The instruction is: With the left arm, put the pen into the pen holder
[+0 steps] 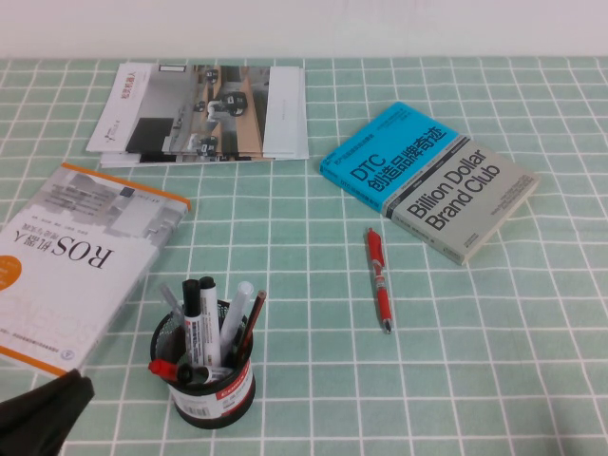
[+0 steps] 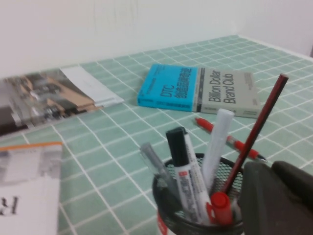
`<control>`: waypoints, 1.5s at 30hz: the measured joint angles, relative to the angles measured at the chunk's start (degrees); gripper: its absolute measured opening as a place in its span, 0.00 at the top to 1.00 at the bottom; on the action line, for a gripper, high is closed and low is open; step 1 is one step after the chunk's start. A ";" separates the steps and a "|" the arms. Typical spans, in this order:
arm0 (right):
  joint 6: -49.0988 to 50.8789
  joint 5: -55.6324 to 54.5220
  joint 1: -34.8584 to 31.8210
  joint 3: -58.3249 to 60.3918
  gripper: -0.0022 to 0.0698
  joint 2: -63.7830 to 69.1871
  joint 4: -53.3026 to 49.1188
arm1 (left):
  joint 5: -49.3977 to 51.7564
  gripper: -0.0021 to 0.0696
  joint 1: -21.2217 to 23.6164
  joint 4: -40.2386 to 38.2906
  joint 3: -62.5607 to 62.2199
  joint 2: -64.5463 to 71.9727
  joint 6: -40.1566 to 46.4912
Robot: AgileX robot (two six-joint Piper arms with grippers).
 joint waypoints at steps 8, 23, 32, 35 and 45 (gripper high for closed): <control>0.00 0.00 0.00 0.00 1.00 0.00 0.00 | -0.78 0.97 14.44 1.43 1.43 -2.91 -0.68; 0.00 0.00 0.00 0.00 1.00 0.00 0.00 | 3.22 0.97 30.17 -2.89 8.94 -14.41 -1.78; 0.00 0.00 0.00 0.00 1.00 0.00 0.00 | 15.62 0.97 30.17 -2.39 8.99 -14.50 -1.88; 0.00 0.00 0.00 0.00 1.00 0.00 0.00 | 16.12 0.97 30.17 -1.79 8.88 -14.50 -1.92; 0.00 0.00 0.00 0.00 1.00 0.00 0.00 | 16.39 0.97 30.17 -0.60 8.77 -14.50 -2.44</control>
